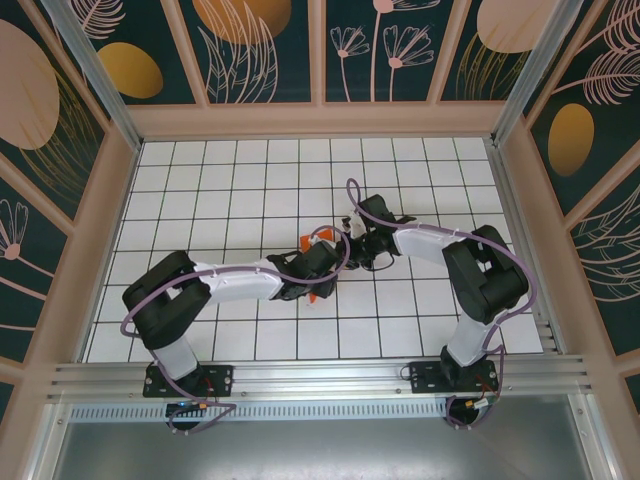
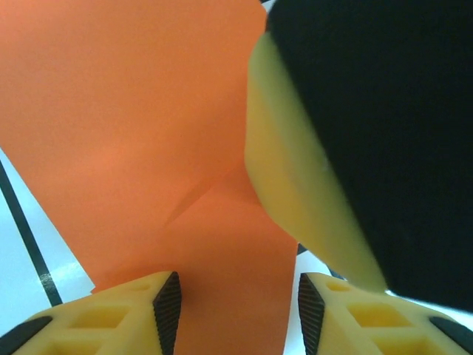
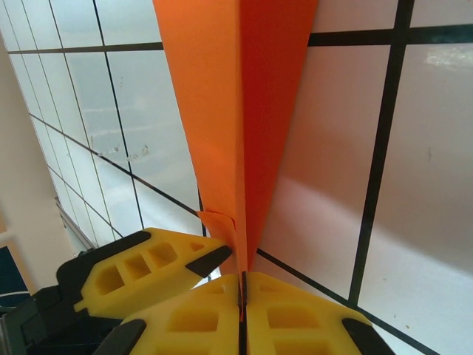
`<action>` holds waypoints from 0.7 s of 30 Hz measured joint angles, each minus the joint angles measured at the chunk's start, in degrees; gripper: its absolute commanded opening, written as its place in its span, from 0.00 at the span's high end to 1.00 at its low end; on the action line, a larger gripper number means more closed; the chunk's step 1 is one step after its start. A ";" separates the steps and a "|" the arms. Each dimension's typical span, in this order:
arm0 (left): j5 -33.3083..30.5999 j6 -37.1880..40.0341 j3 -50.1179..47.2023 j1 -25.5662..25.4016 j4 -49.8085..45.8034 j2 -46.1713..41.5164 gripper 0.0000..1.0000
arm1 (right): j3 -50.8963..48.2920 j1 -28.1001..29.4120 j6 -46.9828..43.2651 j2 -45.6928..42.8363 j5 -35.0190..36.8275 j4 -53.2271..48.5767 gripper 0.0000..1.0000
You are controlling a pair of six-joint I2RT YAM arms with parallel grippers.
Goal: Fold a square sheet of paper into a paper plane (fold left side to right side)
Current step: Fold the wing for the fifth time at the center of the table.
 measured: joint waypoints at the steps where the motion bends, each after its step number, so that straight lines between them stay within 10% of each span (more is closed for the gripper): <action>1: -0.17 0.00 0.00 -0.04 -0.15 0.24 0.61 | 0.00 0.00 0.00 0.02 0.00 -0.02 0.90; 21: -1.09 -0.63 0.00 -0.20 -0.17 0.63 1.00 | 0.02 -0.02 -0.68 0.15 0.90 -0.92 0.65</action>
